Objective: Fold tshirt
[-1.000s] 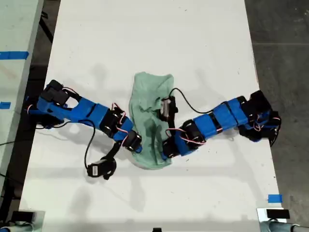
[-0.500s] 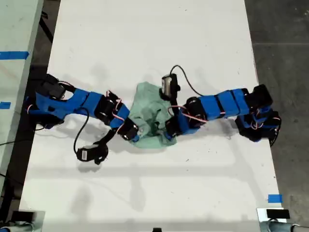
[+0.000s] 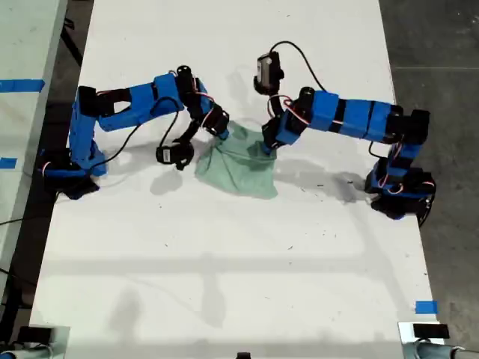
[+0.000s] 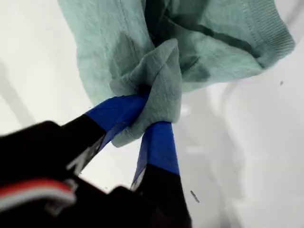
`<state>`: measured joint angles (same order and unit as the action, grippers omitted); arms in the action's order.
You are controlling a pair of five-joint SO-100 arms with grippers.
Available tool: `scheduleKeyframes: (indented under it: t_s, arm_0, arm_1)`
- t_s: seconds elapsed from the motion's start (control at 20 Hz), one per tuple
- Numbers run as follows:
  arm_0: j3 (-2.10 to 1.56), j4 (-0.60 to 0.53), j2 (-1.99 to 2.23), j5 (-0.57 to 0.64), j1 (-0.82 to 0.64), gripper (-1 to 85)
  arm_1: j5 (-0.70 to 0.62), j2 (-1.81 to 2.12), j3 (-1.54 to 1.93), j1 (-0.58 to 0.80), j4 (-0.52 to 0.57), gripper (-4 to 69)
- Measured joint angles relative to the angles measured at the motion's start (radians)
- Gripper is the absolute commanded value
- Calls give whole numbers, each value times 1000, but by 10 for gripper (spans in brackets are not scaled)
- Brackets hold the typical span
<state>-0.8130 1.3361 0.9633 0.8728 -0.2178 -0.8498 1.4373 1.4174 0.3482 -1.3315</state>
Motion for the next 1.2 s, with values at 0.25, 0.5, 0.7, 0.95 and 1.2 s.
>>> scheduleKeyframes:
  t_s: [0.25,0.5,0.7,0.95,1.2]
  arm_0:
    - [44,-67,-219,3,-121,259]
    - [43,89,-67,-46,-146,235]
    - [-40,233,206,-92,-144,207]
    - [-489,141,589,-238,-64,57]
    - [-1345,-233,1284,-526,123,7]
  arm_1:
    - [-25,-150,124,126,221,347]
    - [3,-87,121,141,48,323]
    - [64,178,121,138,-126,299]
    - [252,592,328,75,-166,198]
    - [574,1057,833,-144,9,128]
